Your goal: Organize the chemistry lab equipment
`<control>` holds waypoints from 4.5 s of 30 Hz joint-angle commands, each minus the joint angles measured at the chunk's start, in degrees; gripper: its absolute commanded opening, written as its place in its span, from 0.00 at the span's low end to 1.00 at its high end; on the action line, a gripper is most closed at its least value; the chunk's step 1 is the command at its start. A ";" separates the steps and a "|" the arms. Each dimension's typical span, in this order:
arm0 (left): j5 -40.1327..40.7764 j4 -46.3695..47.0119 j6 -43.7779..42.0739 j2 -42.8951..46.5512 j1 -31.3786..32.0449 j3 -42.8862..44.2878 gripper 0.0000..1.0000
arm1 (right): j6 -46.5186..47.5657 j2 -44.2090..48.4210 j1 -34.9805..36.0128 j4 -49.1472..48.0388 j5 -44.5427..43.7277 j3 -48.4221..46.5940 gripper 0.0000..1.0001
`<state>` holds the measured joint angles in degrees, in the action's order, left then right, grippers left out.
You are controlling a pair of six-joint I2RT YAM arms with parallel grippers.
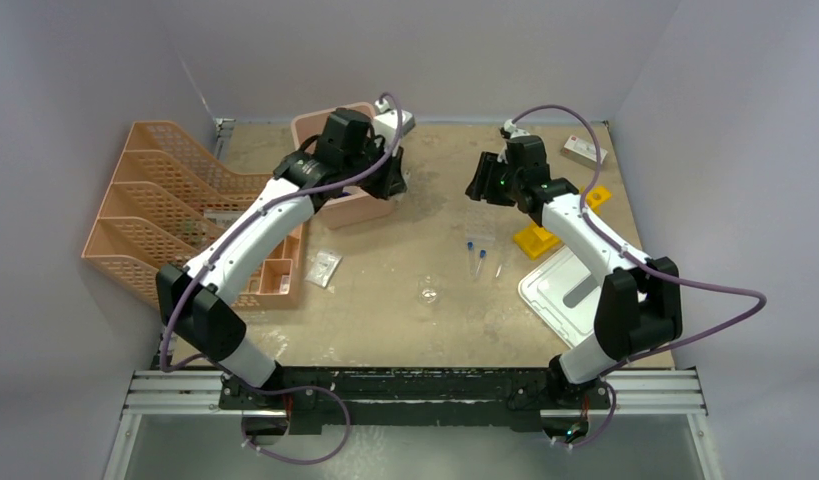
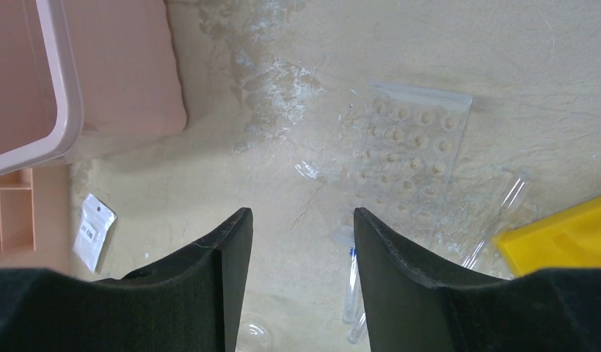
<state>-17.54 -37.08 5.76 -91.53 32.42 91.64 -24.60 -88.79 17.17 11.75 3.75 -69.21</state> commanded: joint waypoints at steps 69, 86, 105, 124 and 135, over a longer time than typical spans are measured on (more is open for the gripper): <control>9.92 3.98 3.19 0.71 -3.14 -0.88 0.63 | -2.51 2.58 -1.35 -1.52 -0.27 0.42 0.56; 37.76 -0.56 7.20 2.22 12.25 -19.55 0.62 | -6.01 5.12 -1.42 -1.31 -2.71 5.67 0.56; 55.02 4.88 25.50 1.23 11.62 -37.32 0.91 | -11.70 11.93 -1.37 3.27 -8.78 9.60 0.57; 38.80 11.53 24.12 5.04 -3.77 -42.17 0.70 | -9.98 7.82 -1.38 2.75 -6.05 8.03 0.56; 32.90 12.15 25.68 6.65 -4.21 -44.44 0.74 | -9.73 8.82 -1.37 3.65 -5.24 8.11 0.56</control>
<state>20.51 -27.64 30.50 -87.00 28.84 47.72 -34.94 -81.36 16.05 15.16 -1.93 -59.64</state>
